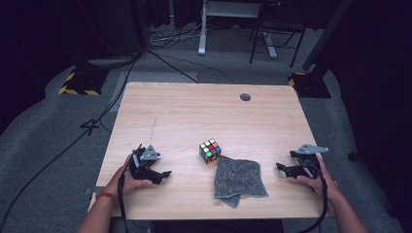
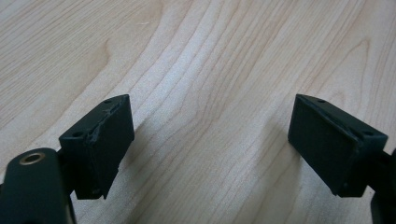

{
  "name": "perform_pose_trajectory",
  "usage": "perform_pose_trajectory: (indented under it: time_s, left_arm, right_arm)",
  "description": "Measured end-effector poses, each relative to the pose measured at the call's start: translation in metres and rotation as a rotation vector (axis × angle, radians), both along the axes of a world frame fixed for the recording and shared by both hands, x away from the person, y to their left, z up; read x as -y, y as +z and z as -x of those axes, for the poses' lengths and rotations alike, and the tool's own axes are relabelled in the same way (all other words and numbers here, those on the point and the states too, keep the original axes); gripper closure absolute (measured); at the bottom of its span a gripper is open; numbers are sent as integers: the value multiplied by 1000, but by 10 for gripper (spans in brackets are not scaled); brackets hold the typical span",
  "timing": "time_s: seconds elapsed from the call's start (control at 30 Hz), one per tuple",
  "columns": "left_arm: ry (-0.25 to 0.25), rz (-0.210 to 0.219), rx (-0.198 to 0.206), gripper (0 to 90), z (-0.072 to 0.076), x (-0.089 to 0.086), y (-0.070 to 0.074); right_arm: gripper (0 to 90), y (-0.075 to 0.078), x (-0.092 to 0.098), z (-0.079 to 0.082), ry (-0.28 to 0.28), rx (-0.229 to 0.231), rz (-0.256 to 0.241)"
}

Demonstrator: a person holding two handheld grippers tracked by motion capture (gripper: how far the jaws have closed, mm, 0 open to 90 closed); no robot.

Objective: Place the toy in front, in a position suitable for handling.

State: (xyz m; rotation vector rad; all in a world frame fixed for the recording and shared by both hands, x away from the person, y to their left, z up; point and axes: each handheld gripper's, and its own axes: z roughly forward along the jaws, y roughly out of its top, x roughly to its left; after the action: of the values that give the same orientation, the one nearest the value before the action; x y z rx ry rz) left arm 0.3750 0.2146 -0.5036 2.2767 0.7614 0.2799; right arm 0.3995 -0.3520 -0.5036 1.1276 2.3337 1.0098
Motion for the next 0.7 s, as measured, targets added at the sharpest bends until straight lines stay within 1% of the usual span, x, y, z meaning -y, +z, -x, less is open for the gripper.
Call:
perform_pose_trajectory:
  time_s: [0.4,0.53,0.6,0.63,0.7]
  left_arm:
    - [4,0,4,151,1,0,0]
    - [6,1,5,154,1,0,0]
    - [2,1,4,154,1,-1,0]
    - [1,1,4,154,1,-1,0]
    - [1,2,3,153,1,-1,0]
  right_arm:
    - [139,0,0,0,2,0,0]
    - [162,2,0,0,17,-8,8]
    - [212,4,-2,2,31,-7,17]
    - [214,5,-3,2,39,-2,23]
    - [219,7,-7,4,58,-3,7]
